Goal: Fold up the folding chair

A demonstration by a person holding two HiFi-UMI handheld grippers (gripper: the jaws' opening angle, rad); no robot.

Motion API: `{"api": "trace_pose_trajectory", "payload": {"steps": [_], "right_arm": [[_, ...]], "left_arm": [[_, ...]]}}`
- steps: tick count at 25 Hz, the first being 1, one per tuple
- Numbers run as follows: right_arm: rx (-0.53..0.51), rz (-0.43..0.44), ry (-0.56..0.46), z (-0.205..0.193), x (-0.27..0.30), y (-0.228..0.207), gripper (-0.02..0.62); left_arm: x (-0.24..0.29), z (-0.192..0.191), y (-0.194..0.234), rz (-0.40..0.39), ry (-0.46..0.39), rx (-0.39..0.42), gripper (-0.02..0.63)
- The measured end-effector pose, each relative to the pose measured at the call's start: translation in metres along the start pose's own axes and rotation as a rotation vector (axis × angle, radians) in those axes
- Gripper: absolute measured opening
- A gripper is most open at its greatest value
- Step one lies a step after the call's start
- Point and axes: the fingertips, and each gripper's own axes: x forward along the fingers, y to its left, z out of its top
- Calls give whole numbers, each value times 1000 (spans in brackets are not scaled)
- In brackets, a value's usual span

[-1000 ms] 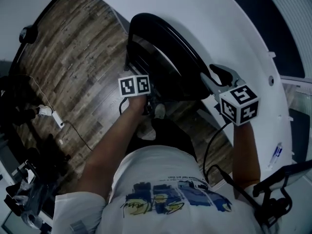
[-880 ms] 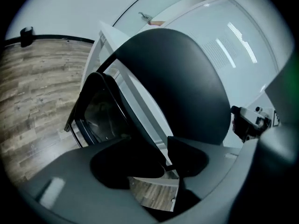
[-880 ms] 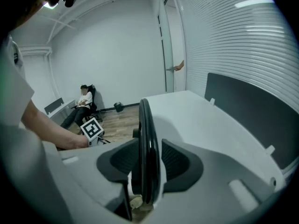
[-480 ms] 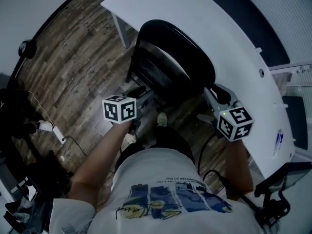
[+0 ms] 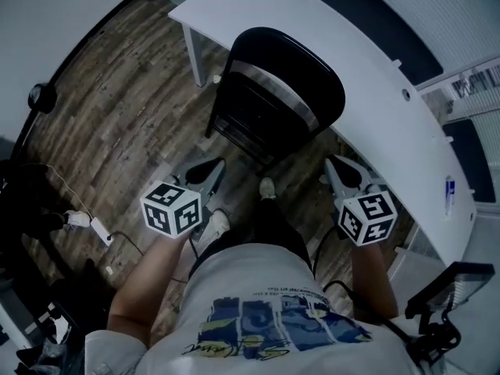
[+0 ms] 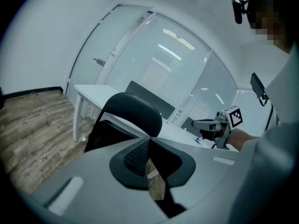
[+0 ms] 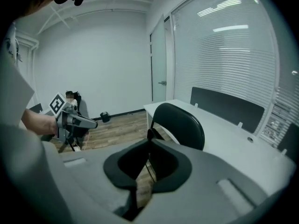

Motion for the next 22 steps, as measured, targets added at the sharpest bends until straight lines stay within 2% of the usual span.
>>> {"api": "trace_pose_trajectory", "payload": {"steps": [8, 16, 22], "right_arm": [[-24, -10, -20, -27, -64, 69, 3], [-68, 25, -69, -37, -103, 84, 3], [-69, 65, -106, -56, -149, 87, 3]], "left_arm": [[-64, -33, -42, -44, 8, 86, 5], [-93, -29, -85, -21, -46, 169, 5], [-112, -40, -128, 13, -103, 155, 5]]}}
